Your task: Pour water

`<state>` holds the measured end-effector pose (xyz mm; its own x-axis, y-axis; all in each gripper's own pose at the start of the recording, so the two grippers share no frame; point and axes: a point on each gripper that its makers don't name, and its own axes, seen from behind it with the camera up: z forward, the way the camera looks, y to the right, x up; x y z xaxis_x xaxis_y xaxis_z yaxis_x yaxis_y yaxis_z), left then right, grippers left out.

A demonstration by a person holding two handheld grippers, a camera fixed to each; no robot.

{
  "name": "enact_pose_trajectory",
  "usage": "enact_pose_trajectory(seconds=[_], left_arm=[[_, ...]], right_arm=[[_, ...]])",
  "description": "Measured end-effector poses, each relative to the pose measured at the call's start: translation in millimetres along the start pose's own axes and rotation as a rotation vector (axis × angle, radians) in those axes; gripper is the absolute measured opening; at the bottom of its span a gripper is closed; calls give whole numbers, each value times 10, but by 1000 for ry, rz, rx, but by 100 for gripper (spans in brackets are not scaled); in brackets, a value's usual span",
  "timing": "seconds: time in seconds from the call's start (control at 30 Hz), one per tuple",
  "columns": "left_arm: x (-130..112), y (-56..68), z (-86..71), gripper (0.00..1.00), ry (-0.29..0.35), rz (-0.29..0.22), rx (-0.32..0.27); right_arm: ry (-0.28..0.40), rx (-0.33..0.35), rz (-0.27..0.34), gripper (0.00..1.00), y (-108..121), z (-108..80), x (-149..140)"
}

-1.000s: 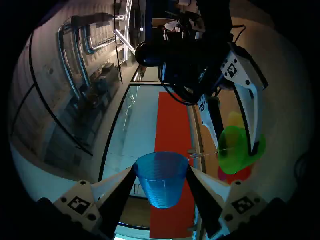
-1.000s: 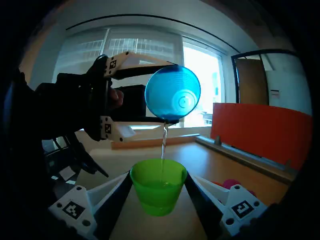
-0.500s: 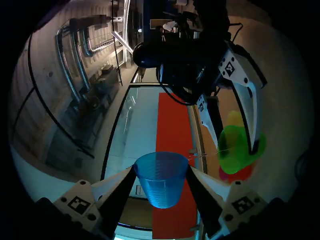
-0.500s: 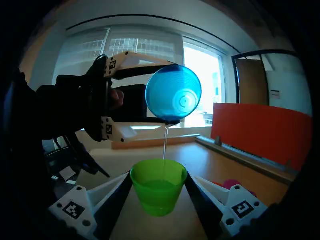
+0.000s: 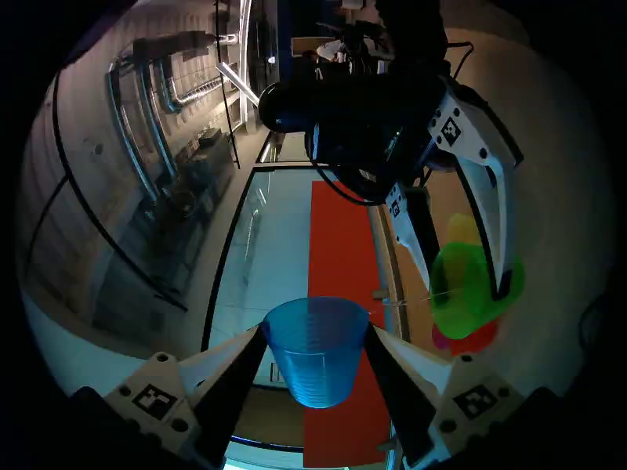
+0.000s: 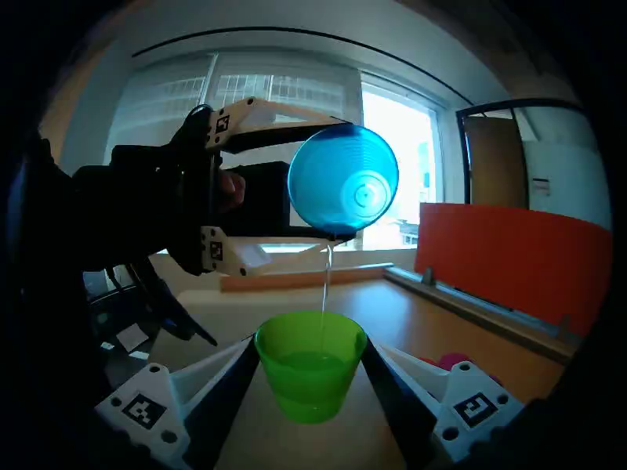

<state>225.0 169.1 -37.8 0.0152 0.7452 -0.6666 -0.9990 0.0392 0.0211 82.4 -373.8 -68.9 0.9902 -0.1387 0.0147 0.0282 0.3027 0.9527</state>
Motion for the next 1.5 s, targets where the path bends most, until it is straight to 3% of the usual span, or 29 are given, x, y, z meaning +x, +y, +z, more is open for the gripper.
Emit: enact_pose_trajectory(seconds=[0.27, 1.1, 1.5], left_arm=[[9, 0, -6, 86, -3, 25, 0], [7, -19, -15, 86, -2, 30, 5], [-6, -25, -26, 86, -1, 0, 9]], right_arm=[[4, -3, 0, 92, 4, 0, -9], [3, -11, 2, 92, 30, 30, -2], [3, -17, -2, 92, 41, 6, 11]])
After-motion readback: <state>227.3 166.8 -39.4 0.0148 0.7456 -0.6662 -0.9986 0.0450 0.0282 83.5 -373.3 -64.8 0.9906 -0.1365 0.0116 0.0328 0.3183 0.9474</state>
